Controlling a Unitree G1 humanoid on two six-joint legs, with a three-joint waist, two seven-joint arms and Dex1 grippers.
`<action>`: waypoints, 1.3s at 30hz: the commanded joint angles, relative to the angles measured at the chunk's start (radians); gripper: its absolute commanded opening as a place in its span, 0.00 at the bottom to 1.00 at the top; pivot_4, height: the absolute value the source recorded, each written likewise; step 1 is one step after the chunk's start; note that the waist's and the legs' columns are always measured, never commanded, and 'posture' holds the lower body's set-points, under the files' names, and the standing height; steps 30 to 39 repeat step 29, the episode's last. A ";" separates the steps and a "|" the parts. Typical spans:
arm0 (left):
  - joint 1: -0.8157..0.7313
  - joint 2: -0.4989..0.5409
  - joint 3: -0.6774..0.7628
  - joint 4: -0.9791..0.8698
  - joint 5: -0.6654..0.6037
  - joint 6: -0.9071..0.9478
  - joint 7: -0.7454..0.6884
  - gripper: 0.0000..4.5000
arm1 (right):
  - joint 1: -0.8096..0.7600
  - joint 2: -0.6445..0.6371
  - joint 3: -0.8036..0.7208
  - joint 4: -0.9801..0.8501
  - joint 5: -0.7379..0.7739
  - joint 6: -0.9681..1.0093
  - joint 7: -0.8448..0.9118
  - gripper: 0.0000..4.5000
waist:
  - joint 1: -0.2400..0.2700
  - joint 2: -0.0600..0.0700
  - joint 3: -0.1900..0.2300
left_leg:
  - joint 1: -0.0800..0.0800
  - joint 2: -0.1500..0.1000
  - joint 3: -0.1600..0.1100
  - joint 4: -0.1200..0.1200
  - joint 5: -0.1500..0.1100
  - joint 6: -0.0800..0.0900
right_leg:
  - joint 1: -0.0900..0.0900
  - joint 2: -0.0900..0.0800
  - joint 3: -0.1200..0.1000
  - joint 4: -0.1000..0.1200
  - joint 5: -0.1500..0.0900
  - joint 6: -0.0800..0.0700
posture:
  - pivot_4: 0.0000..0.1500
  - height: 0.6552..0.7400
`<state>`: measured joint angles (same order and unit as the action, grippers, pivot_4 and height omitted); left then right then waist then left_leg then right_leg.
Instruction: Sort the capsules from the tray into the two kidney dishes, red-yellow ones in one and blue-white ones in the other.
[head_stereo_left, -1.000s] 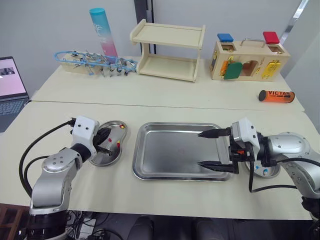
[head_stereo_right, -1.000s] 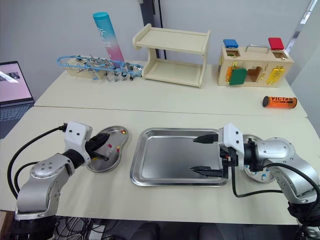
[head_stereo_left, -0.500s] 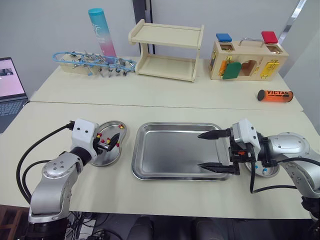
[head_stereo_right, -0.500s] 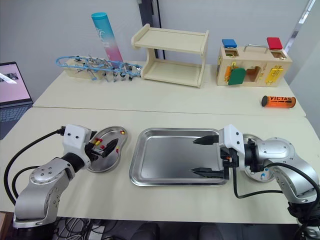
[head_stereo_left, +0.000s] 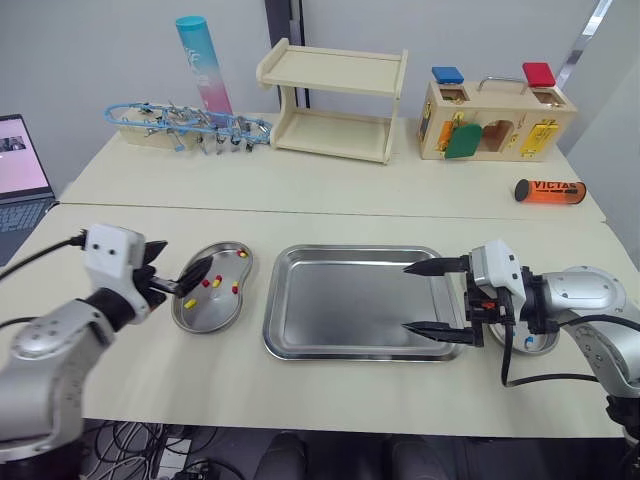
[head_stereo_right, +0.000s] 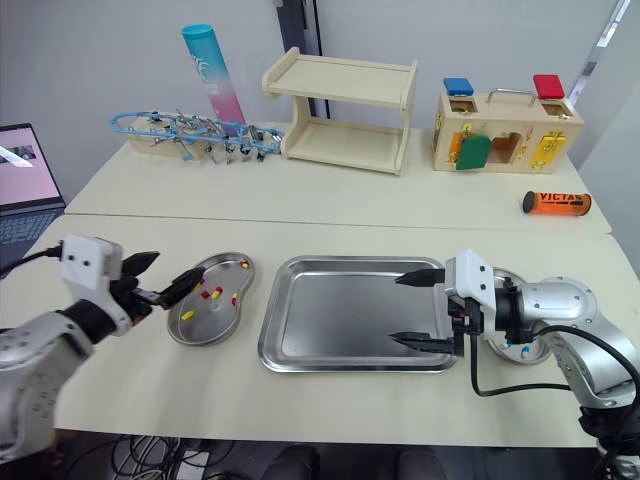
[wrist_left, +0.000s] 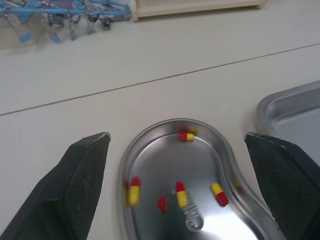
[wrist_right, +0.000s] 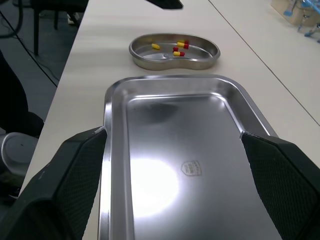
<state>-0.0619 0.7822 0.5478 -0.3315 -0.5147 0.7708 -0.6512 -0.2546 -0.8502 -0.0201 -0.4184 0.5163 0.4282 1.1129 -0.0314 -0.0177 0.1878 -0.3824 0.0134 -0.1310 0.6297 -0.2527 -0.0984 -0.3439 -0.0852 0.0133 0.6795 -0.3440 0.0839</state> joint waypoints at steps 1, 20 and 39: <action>0.056 0.139 0.103 0.088 -0.018 -0.010 -0.151 0.99 | 0.052 -0.084 -0.129 0.010 -0.008 -0.014 0.020 1.00 | 0.000 0.000 0.000 | 0.000 0.000 0.000 0.000 0.000 0.000 | 0.000 0.000 0.000 -0.001 0.000 0.000 | 1.00 1.00; 0.373 0.222 0.211 0.516 0.182 -0.409 -0.324 0.99 | 0.352 -0.406 -0.485 0.536 -0.198 -0.272 0.311 1.00 | -0.002 0.001 0.001 | 0.000 0.001 0.007 -0.003 -0.001 0.001 | -0.005 -0.001 0.004 0.000 -0.001 -0.001 | 1.00 1.00; 0.355 0.216 0.192 0.541 0.172 -0.410 -0.351 0.99 | 0.280 -0.406 -0.421 0.633 -0.240 -0.376 0.299 1.00 | -0.019 0.001 0.000 | 0.000 0.001 0.008 -0.003 -0.001 0.001 | -0.004 -0.001 0.005 0.001 0.000 -0.001 | 1.00 1.00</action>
